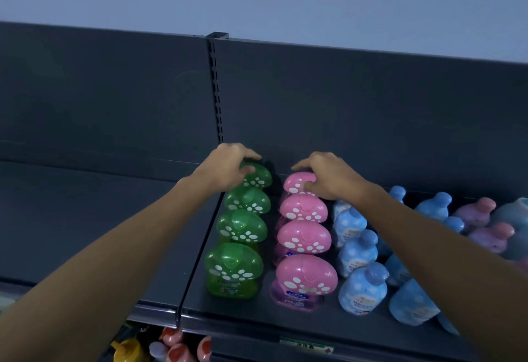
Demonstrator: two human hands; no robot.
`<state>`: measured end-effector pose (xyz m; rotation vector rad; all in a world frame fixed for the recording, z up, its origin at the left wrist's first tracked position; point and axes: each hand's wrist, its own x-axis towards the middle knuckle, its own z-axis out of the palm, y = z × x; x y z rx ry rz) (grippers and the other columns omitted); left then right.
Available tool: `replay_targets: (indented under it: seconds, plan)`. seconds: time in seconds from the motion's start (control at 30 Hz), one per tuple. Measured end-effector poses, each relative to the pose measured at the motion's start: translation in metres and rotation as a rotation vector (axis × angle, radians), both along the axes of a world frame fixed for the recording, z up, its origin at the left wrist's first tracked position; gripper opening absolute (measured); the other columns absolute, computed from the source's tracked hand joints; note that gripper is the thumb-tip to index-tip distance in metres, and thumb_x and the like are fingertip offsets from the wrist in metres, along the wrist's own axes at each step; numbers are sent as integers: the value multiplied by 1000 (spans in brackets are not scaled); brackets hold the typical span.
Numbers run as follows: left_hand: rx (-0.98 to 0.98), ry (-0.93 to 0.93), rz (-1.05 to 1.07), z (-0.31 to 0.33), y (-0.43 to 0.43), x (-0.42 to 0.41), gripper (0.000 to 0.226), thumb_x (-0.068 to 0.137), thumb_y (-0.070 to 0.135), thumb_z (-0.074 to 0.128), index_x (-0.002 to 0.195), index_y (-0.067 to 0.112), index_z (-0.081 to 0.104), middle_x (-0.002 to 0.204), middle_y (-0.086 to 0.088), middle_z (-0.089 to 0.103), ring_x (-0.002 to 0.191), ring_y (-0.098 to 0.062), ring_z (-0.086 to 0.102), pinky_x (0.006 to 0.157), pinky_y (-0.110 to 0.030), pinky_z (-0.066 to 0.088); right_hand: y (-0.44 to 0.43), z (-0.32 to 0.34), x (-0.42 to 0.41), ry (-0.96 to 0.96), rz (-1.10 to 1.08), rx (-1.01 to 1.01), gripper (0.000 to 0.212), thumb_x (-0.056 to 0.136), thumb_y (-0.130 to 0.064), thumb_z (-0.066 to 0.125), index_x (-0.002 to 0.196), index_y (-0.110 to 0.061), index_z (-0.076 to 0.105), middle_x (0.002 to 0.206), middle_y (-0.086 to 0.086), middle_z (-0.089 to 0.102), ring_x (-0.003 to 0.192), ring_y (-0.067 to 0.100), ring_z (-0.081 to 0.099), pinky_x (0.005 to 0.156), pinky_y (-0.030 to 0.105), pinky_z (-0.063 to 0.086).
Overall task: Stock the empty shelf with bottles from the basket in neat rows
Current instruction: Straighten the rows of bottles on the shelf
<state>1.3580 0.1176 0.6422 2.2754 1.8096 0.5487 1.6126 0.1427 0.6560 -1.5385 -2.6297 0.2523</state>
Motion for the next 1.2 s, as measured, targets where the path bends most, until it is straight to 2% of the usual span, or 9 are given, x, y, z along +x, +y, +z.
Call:
replay_targets:
  seconds: [0.1,0.2,0.33,0.63,0.73,0.83,0.97,1.1,1.2]
  plan:
    - [-99,43,-23,-6,10,0,42,97,26,68,138,28,62,142,-1,61,133,-21,54,113,-36,41,5,-7,-1,-10,-17,-18,52,87,-15,69,135,-33,61,136,-2,60,124,24,56,100,39,49]
    - [-102,46,-2,-9,15,-1,41,95,26,70,135,32,64,139,0,64,131,-22,56,111,-39,44,9,-10,0,13,-24,20,53,85,-11,68,132,-34,64,133,-4,62,122,24,58,98,38,51]
    - [-87,27,35,-12,15,0,37,95,24,70,130,34,67,134,0,66,126,-23,60,108,-41,47,11,-12,0,29,-18,37,50,86,-13,70,131,-33,65,132,-4,63,120,24,59,96,37,51]
    - [-42,54,53,-16,10,7,40,100,22,62,139,30,61,142,-3,61,133,-26,55,112,-43,44,12,-15,-1,48,0,46,51,88,-18,71,136,-33,61,135,-2,59,123,23,56,101,38,48]
    - [2,35,74,-11,4,11,43,100,20,62,143,25,57,144,-6,59,130,-28,57,109,-42,47,11,-6,5,54,3,69,53,88,-22,72,138,-33,59,133,1,57,124,24,54,101,38,46]
    - [86,27,53,-4,-6,22,42,99,21,63,140,22,60,139,-6,62,125,-26,60,106,-41,49,4,11,20,79,-16,104,51,86,-25,74,135,-34,62,125,1,60,116,22,58,95,35,47]
    - [118,-14,-24,10,-26,50,29,96,22,64,124,23,70,123,0,70,113,-21,65,99,-40,53,-27,31,50,88,-54,100,44,84,-30,77,126,-33,68,117,-2,65,109,18,61,93,34,49]
    - [135,-34,-92,21,-55,89,26,94,20,64,118,20,73,112,0,73,104,-19,67,92,-38,55,-73,44,82,101,-104,90,35,82,-26,77,117,-30,73,99,-13,64,97,11,66,90,33,53]
    - [164,-42,-169,26,-82,118,23,92,26,66,113,21,74,105,0,74,98,-20,68,89,-38,55,-107,49,107,92,-146,93,31,81,-26,78,111,-30,74,96,-13,68,90,9,65,89,31,52]
